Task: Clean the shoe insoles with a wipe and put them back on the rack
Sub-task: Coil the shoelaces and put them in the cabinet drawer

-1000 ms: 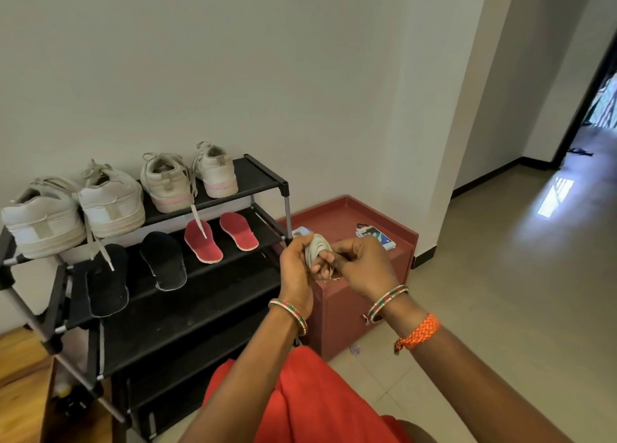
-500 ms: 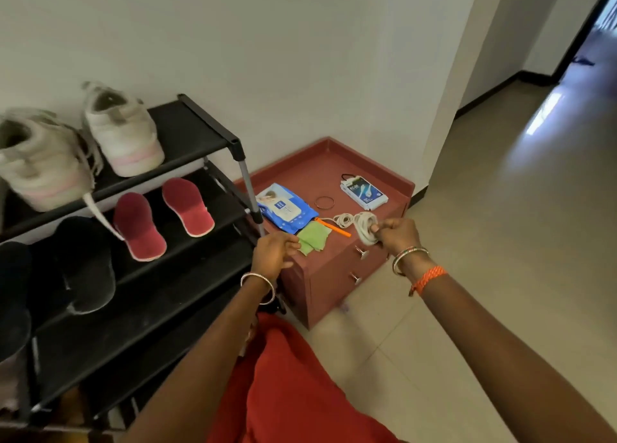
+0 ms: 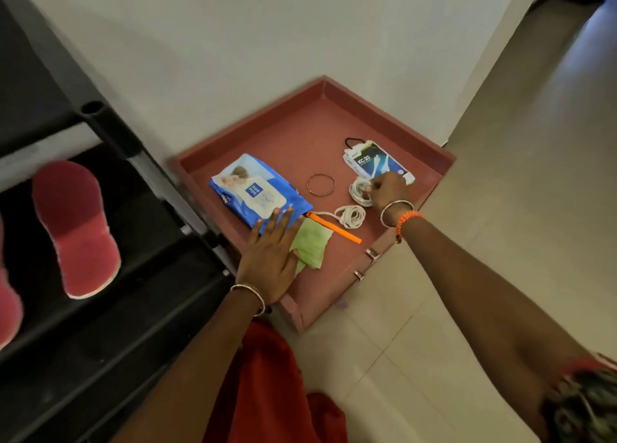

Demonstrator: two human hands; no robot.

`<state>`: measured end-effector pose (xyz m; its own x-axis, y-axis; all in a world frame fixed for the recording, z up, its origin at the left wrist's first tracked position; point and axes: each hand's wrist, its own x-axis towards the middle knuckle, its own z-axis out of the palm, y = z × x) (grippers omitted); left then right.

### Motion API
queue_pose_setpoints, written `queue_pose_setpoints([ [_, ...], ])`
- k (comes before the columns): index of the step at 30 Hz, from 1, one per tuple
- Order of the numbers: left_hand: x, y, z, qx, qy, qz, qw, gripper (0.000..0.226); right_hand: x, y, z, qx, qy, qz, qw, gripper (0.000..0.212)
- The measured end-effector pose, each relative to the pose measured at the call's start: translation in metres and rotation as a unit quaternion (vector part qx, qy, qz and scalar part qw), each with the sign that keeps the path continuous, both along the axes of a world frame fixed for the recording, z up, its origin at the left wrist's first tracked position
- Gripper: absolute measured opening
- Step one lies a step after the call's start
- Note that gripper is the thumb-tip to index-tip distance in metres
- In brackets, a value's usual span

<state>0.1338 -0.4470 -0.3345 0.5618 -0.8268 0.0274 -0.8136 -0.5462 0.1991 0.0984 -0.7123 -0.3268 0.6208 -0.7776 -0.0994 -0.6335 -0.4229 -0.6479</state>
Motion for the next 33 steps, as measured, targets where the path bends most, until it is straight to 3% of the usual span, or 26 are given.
queue_pose_setpoints([
  [2, 0.002, 0.0, -0.003, 0.009, -0.005, -0.003, 1.0, 0.065, 0.007, -0.004, -0.009, -0.036, 0.026, 0.031, 0.999, 0.035],
  [6, 0.002, -0.001, -0.005, 0.032, -0.011, -0.001, 0.999, 0.067, 0.017, -0.003, -0.006, -0.1, 0.074, 0.083, 0.989, 0.014],
  [14, 0.005, -0.002, -0.006, 0.047, -0.013, 0.006, 0.999, 0.073, 0.014, -0.014, -0.003, -0.11, 0.106, 0.075, 0.985, 0.021],
  [19, 0.005, -0.001, -0.005, 0.058, -0.01, 0.007, 0.998, 0.075, 0.0, -0.015, 0.011, -0.081, 0.023, 0.032, 0.996, 0.015],
  [22, 0.006, -0.001, -0.002, 0.062, -0.005, 0.004, 0.998, 0.077, -0.033, 0.005, 0.012, -0.072, -0.091, -0.093, 0.989, 0.018],
  [24, 0.005, -0.001, -0.002, 0.059, -0.005, 0.005, 0.998, 0.078, -0.061, 0.021, -0.004, -0.077, -0.121, -0.182, 0.973, 0.016],
  [26, 0.005, -0.002, -0.003, 0.062, -0.012, 0.004, 0.998, 0.079, -0.083, 0.035, -0.028, -0.05, -0.082, -0.188, 0.977, 0.014],
  [29, 0.005, -0.001, -0.005, 0.064, -0.02, 0.001, 0.998, 0.079, -0.093, 0.051, -0.064, 0.001, 0.062, -0.064, 0.996, 0.021],
  [31, 0.006, -0.001, -0.006, 0.052, -0.024, 0.004, 0.998, 0.076, -0.089, 0.061, -0.081, -0.025, 0.152, 0.016, 0.988, 0.028],
  [33, 0.007, -0.001, -0.009, 0.054, -0.029, 0.011, 0.998, 0.069, -0.085, 0.068, -0.092, -0.068, 0.176, 0.025, 0.982, 0.026],
])
